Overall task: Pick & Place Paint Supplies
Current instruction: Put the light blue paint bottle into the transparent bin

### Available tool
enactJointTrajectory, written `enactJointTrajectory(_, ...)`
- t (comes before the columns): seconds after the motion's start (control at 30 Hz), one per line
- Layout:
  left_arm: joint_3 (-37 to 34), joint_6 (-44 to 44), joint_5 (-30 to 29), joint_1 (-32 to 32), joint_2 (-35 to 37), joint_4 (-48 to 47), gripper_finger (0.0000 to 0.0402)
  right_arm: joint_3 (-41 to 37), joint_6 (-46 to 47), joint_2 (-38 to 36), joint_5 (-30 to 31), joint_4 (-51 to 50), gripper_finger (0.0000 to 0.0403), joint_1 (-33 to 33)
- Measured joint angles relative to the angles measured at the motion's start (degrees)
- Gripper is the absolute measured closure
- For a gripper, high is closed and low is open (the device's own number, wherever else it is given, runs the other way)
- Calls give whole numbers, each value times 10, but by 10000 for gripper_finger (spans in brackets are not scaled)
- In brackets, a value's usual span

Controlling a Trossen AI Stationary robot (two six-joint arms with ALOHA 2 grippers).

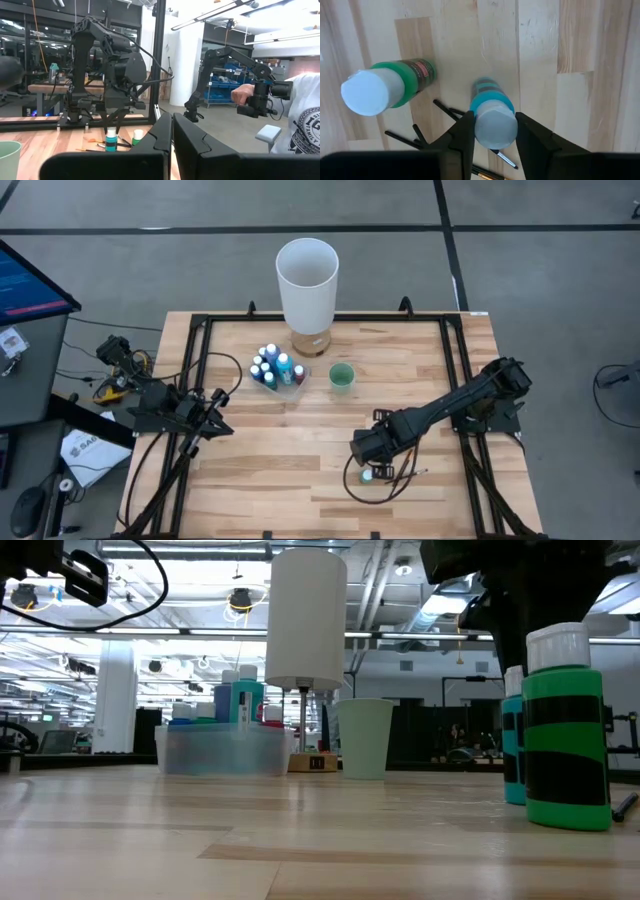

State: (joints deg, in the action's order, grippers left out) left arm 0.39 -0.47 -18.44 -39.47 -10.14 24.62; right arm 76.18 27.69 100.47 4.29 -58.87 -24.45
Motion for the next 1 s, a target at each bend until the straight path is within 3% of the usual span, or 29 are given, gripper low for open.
enactJointTrajectory(0.37,0,0,1,0,0,1,400,16,-43,-5,3,-10,281,53)
enactJointTrajectory(0.7,0,0,2,0,0,2,400,109,-139,-5,15,-6,288,160)
enactJointTrajectory(1.0,0,0,1,0,0,3,400,195,-214,2,22,60,287,232)
